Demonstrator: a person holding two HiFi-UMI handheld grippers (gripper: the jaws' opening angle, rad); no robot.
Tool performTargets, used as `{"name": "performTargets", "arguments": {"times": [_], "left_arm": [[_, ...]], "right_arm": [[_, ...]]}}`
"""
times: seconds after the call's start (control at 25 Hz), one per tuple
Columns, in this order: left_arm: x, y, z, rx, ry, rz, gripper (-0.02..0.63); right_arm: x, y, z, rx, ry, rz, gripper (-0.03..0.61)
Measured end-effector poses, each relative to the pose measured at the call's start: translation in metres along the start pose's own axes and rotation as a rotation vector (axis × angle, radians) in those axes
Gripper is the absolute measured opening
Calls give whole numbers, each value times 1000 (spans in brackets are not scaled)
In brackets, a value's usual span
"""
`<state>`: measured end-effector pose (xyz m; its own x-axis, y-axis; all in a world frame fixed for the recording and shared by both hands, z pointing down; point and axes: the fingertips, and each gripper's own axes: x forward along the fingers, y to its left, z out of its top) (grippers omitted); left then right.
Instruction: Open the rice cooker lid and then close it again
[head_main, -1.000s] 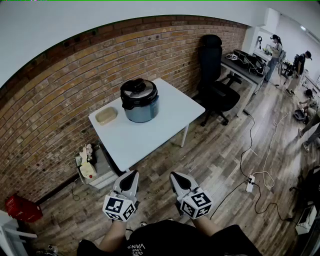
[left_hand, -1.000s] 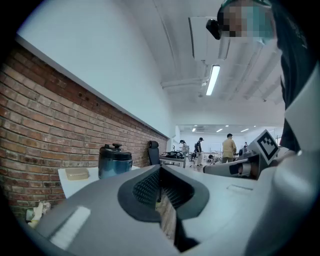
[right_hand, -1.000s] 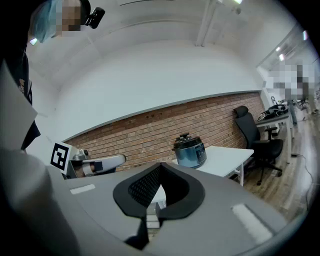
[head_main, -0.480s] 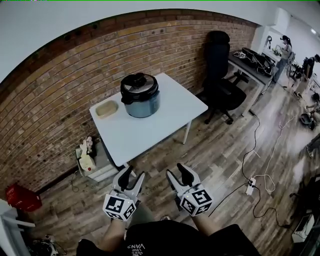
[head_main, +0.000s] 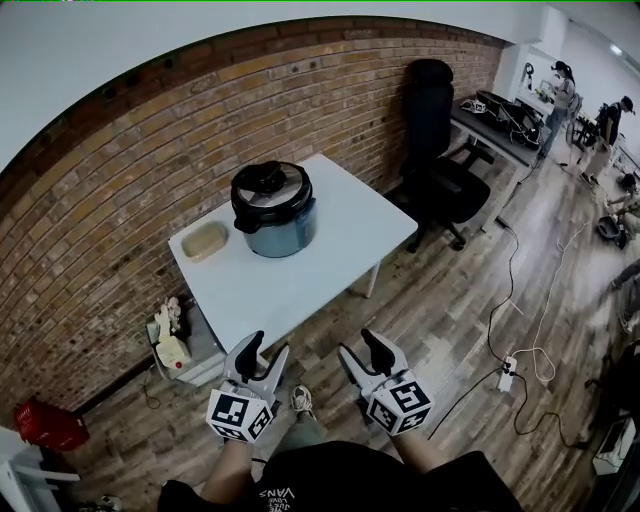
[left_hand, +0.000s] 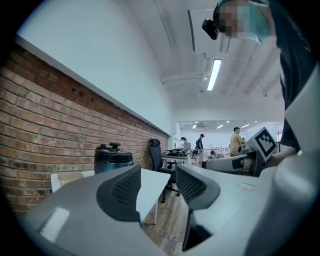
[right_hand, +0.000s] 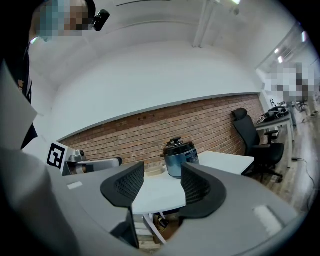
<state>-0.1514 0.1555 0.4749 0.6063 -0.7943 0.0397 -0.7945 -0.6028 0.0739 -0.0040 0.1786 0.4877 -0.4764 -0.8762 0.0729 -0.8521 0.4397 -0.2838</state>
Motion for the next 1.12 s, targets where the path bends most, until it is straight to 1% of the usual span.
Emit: {"name": "performTargets", "arguments": {"times": [0.2,0.32,0.4,0.6,0.72,0.88,1.12], "left_arm": [[48,41,14,-11,-13,-55,190],[72,68,21,-22,-20,-70,190],[85,83,24,-28,-23,-80,190],[109,121,24,-29,3,-112,190],[123,138,28,-15,7,-138,190],[139,160,35,-9,12,-137,190],[158,173,47,-20,1,-111,190]], "right_arm": [[52,-16,15,-6,4,-48,221],[82,-24,24,-11,4,-67,221],[103,-28,29,-16,8,-76,221],[153,-33,36,-5,7,-92,221],[175,-36,38,-3,5,-105,221],[197,-41,38,8,6,-111,221],[223,-63,37,25,25,-106,221]]}}
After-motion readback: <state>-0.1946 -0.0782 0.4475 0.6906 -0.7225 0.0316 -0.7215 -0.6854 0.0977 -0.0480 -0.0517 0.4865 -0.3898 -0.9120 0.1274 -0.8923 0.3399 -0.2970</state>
